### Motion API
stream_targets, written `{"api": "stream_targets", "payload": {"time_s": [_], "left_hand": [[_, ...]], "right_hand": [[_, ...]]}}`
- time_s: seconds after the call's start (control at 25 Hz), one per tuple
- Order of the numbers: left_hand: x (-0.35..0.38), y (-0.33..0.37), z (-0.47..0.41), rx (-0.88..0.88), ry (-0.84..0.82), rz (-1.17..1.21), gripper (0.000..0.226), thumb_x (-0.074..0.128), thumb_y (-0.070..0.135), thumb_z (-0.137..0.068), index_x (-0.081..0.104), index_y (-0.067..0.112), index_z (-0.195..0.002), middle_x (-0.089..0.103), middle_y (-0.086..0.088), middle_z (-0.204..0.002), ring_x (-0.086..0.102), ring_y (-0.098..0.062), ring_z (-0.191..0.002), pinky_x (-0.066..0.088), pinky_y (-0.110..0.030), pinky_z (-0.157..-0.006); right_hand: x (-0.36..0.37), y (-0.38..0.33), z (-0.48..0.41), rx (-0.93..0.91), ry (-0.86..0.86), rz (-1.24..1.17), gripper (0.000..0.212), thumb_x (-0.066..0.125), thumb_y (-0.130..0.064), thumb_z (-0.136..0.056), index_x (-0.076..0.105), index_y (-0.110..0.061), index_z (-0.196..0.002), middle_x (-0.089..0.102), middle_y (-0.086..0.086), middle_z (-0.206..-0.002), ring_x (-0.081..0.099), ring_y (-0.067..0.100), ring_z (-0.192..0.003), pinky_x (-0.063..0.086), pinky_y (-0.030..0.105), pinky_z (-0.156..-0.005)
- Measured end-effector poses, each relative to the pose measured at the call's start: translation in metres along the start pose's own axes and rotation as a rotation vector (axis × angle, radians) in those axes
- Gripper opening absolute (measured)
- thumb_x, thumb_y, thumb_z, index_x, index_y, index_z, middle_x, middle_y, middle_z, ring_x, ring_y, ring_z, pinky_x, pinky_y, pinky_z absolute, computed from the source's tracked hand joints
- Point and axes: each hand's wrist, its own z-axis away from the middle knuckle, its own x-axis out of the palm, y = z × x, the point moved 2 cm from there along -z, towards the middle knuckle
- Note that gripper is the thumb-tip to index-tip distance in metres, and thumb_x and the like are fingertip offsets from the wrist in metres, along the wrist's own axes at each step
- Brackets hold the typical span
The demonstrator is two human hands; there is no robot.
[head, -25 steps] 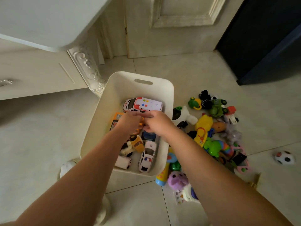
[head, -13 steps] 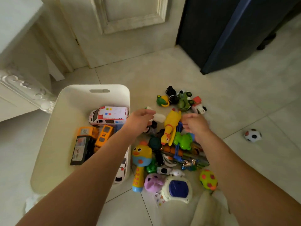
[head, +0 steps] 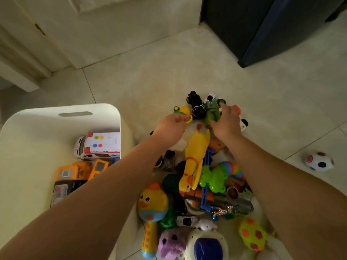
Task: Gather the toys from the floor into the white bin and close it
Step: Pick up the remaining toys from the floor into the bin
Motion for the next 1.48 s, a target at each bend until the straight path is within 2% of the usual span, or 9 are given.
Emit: {"api": "stream_targets", "payload": {"time_s": [0.2, 0.52, 0.72, 0.84, 0.92, 1.0, 1.12, 1.2, 1.48], "left_hand": [[0.003, 0.002, -0.024, -0.003, -0.009, -0.007, 0.028, 0.046, 0.015, -0.097, 0.063, 0.021, -0.118, 0.064, -0.002, -0.105, 0.063, -0.022, -0.095, 0.054, -0.040, -0.088], [0.000, -0.008, -0.034, -0.120, -0.007, 0.191, 0.033, 0.054, 0.018, -0.095, 0.058, 0.015, -0.127, 0.062, -0.005, -0.106, 0.062, -0.019, -0.098, 0.053, -0.038, -0.088], [0.005, 0.002, -0.036, -0.153, -0.179, 0.446, 0.064, 0.068, 0.053, -0.080, 0.053, 0.022, -0.134, 0.062, -0.002, -0.127, 0.060, -0.021, -0.114, 0.056, -0.040, -0.082], [0.008, -0.002, -0.036, -0.212, -0.121, 0.450, 0.042, 0.072, 0.032, -0.083, 0.058, 0.021, -0.121, 0.067, -0.010, -0.116, 0.067, -0.028, -0.101, 0.060, -0.048, -0.078], [0.009, -0.011, -0.036, -0.241, -0.075, 0.423, 0.039, 0.071, 0.021, -0.083, 0.057, 0.020, -0.120, 0.067, -0.013, -0.114, 0.068, -0.030, -0.098, 0.059, -0.049, -0.080], [0.008, -0.016, -0.036, -0.245, -0.079, 0.462, 0.041, 0.071, 0.019, -0.083, 0.056, 0.020, -0.121, 0.067, -0.013, -0.114, 0.068, -0.030, -0.098, 0.058, -0.049, -0.082], [0.003, -0.016, -0.034, -0.250, -0.064, 0.508, 0.042, 0.071, 0.018, -0.084, 0.055, 0.020, -0.123, 0.067, -0.012, -0.112, 0.068, -0.029, -0.096, 0.059, -0.048, -0.080], [-0.001, -0.014, -0.032, -0.235, -0.071, 0.487, 0.043, 0.070, 0.018, -0.084, 0.055, 0.020, -0.124, 0.067, -0.012, -0.111, 0.069, -0.027, -0.091, 0.061, -0.045, -0.076], [-0.027, 0.003, -0.024, -0.135, -0.079, 0.443, 0.039, 0.071, 0.019, -0.083, 0.057, 0.020, -0.120, 0.068, -0.011, -0.108, 0.069, -0.026, -0.087, 0.060, -0.049, -0.078]], "right_hand": [[0.029, -0.003, -0.018, 0.079, -0.054, 0.123, 0.095, 0.075, -0.043, -0.077, 0.016, -0.028, -0.150, 0.017, 0.014, -0.150, 0.038, 0.044, -0.130, 0.047, 0.053, -0.096], [-0.003, -0.001, 0.004, 0.004, 0.202, -0.333, 0.069, 0.073, -0.034, -0.072, 0.043, -0.025, -0.134, 0.031, 0.006, -0.132, 0.050, 0.022, -0.111, 0.048, 0.032, -0.086], [-0.005, -0.038, 0.050, -0.226, -0.041, -0.638, 0.056, 0.056, -0.051, -0.071, 0.048, -0.031, -0.123, 0.046, 0.000, -0.122, 0.052, 0.008, -0.107, 0.050, 0.030, -0.088], [0.002, -0.045, 0.061, -0.303, -0.088, -0.683, 0.044, 0.039, -0.055, -0.085, 0.058, -0.022, -0.107, 0.058, 0.003, -0.105, 0.057, 0.014, -0.099, 0.049, 0.031, -0.085], [-0.007, -0.034, 0.046, -0.239, 0.115, -0.550, 0.035, 0.037, -0.043, -0.096, 0.061, -0.017, -0.101, 0.062, 0.004, -0.099, 0.059, 0.020, -0.095, 0.048, 0.036, -0.083], [-0.020, -0.003, 0.011, -0.041, 0.346, -0.264, 0.030, 0.049, -0.029, -0.095, 0.058, -0.014, -0.119, 0.057, 0.011, -0.121, 0.052, 0.027, -0.114, 0.044, 0.039, -0.095], [-0.022, 0.054, -0.035, 0.282, 0.111, -0.035, 0.075, 0.062, -0.043, -0.086, 0.030, -0.015, -0.149, 0.035, 0.013, -0.151, 0.033, 0.034, -0.138, 0.032, 0.044, -0.111], [-0.010, 0.076, -0.049, 0.287, -0.065, -0.056, 0.077, 0.064, -0.047, -0.085, 0.031, -0.019, -0.149, 0.043, 0.016, -0.147, 0.042, 0.037, -0.132, 0.036, 0.045, -0.109], [-0.013, 0.076, -0.054, 0.273, 0.157, -0.289, 0.054, 0.072, -0.023, -0.080, 0.056, -0.009, -0.130, 0.055, 0.021, -0.129, 0.059, 0.036, -0.113, 0.047, 0.035, -0.092]]}}
